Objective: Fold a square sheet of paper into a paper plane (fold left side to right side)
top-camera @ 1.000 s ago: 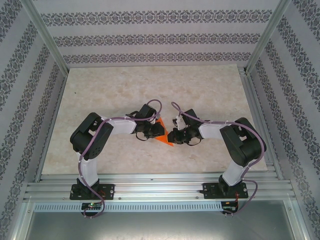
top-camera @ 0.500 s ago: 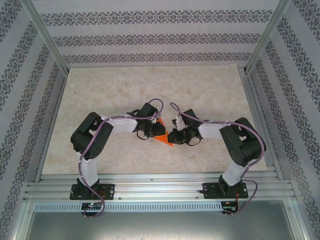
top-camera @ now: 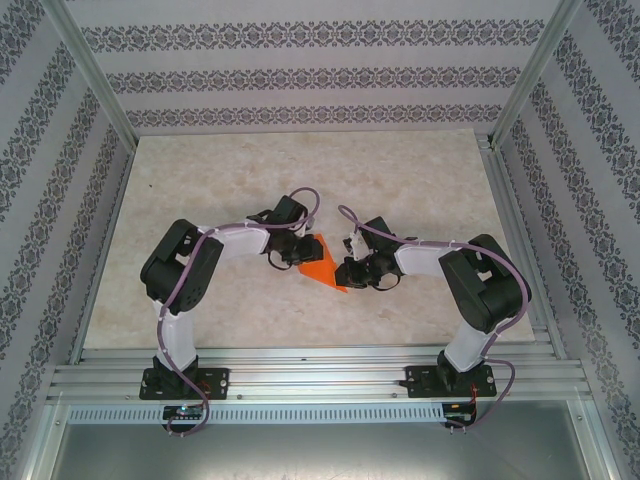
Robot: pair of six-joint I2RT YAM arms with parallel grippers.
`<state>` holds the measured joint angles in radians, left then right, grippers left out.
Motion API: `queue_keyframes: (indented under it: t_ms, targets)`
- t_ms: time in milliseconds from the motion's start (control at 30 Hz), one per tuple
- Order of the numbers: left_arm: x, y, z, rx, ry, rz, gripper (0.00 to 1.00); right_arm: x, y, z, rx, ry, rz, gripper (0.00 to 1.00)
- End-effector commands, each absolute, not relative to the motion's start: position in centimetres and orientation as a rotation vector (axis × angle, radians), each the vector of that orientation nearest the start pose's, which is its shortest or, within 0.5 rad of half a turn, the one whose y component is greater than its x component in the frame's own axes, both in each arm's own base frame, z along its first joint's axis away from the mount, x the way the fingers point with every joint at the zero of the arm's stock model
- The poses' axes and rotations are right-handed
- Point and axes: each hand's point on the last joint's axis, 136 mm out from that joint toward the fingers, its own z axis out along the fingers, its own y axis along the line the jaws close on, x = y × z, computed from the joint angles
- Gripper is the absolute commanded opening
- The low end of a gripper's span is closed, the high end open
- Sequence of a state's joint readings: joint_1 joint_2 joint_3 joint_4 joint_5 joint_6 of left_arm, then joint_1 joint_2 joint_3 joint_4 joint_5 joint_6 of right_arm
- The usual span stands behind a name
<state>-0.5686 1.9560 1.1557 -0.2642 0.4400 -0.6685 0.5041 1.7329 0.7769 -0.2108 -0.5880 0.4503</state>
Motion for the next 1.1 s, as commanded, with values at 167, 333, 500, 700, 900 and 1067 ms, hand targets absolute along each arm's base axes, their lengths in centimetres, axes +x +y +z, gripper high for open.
queue_keyframes:
  t_ms: [167, 333, 500, 700, 900, 1067]
  targets:
    - [37.4, -25.2, 1.1, -0.056, 2.81, -0.732, 0.27, 19.4, 19.4, -4.3, -0.157, 3.198, 0.692, 0.13]
    - [37.7, -22.9, 0.6, -0.067, 2.825, -0.679, 0.28, 19.5, 19.5, -4.4, -0.159, 3.198, 0.695, 0.13]
    - [38.5, -20.3, 0.8, -0.105, 2.816, -0.667, 0.28, 19.7, 19.7, -4.2, -0.162, 3.188, 0.707, 0.13]
    - [39.6, -19.2, 5.3, -0.065, 2.724, -0.669, 0.31, 20.1, 20.1, -3.9, -0.154, 3.17, 0.739, 0.13]
    - [37.5, -21.7, 9.8, 0.0, 2.602, -0.852, 0.31, 20.4, 20.4, -3.7, -0.159, 3.158, 0.743, 0.13]
    - [34.1, -28.1, 9.5, 0.147, 2.599, -1.05, 0.31, 20.6, 20.4, -3.8, -0.157, 3.155, 0.743, 0.13]
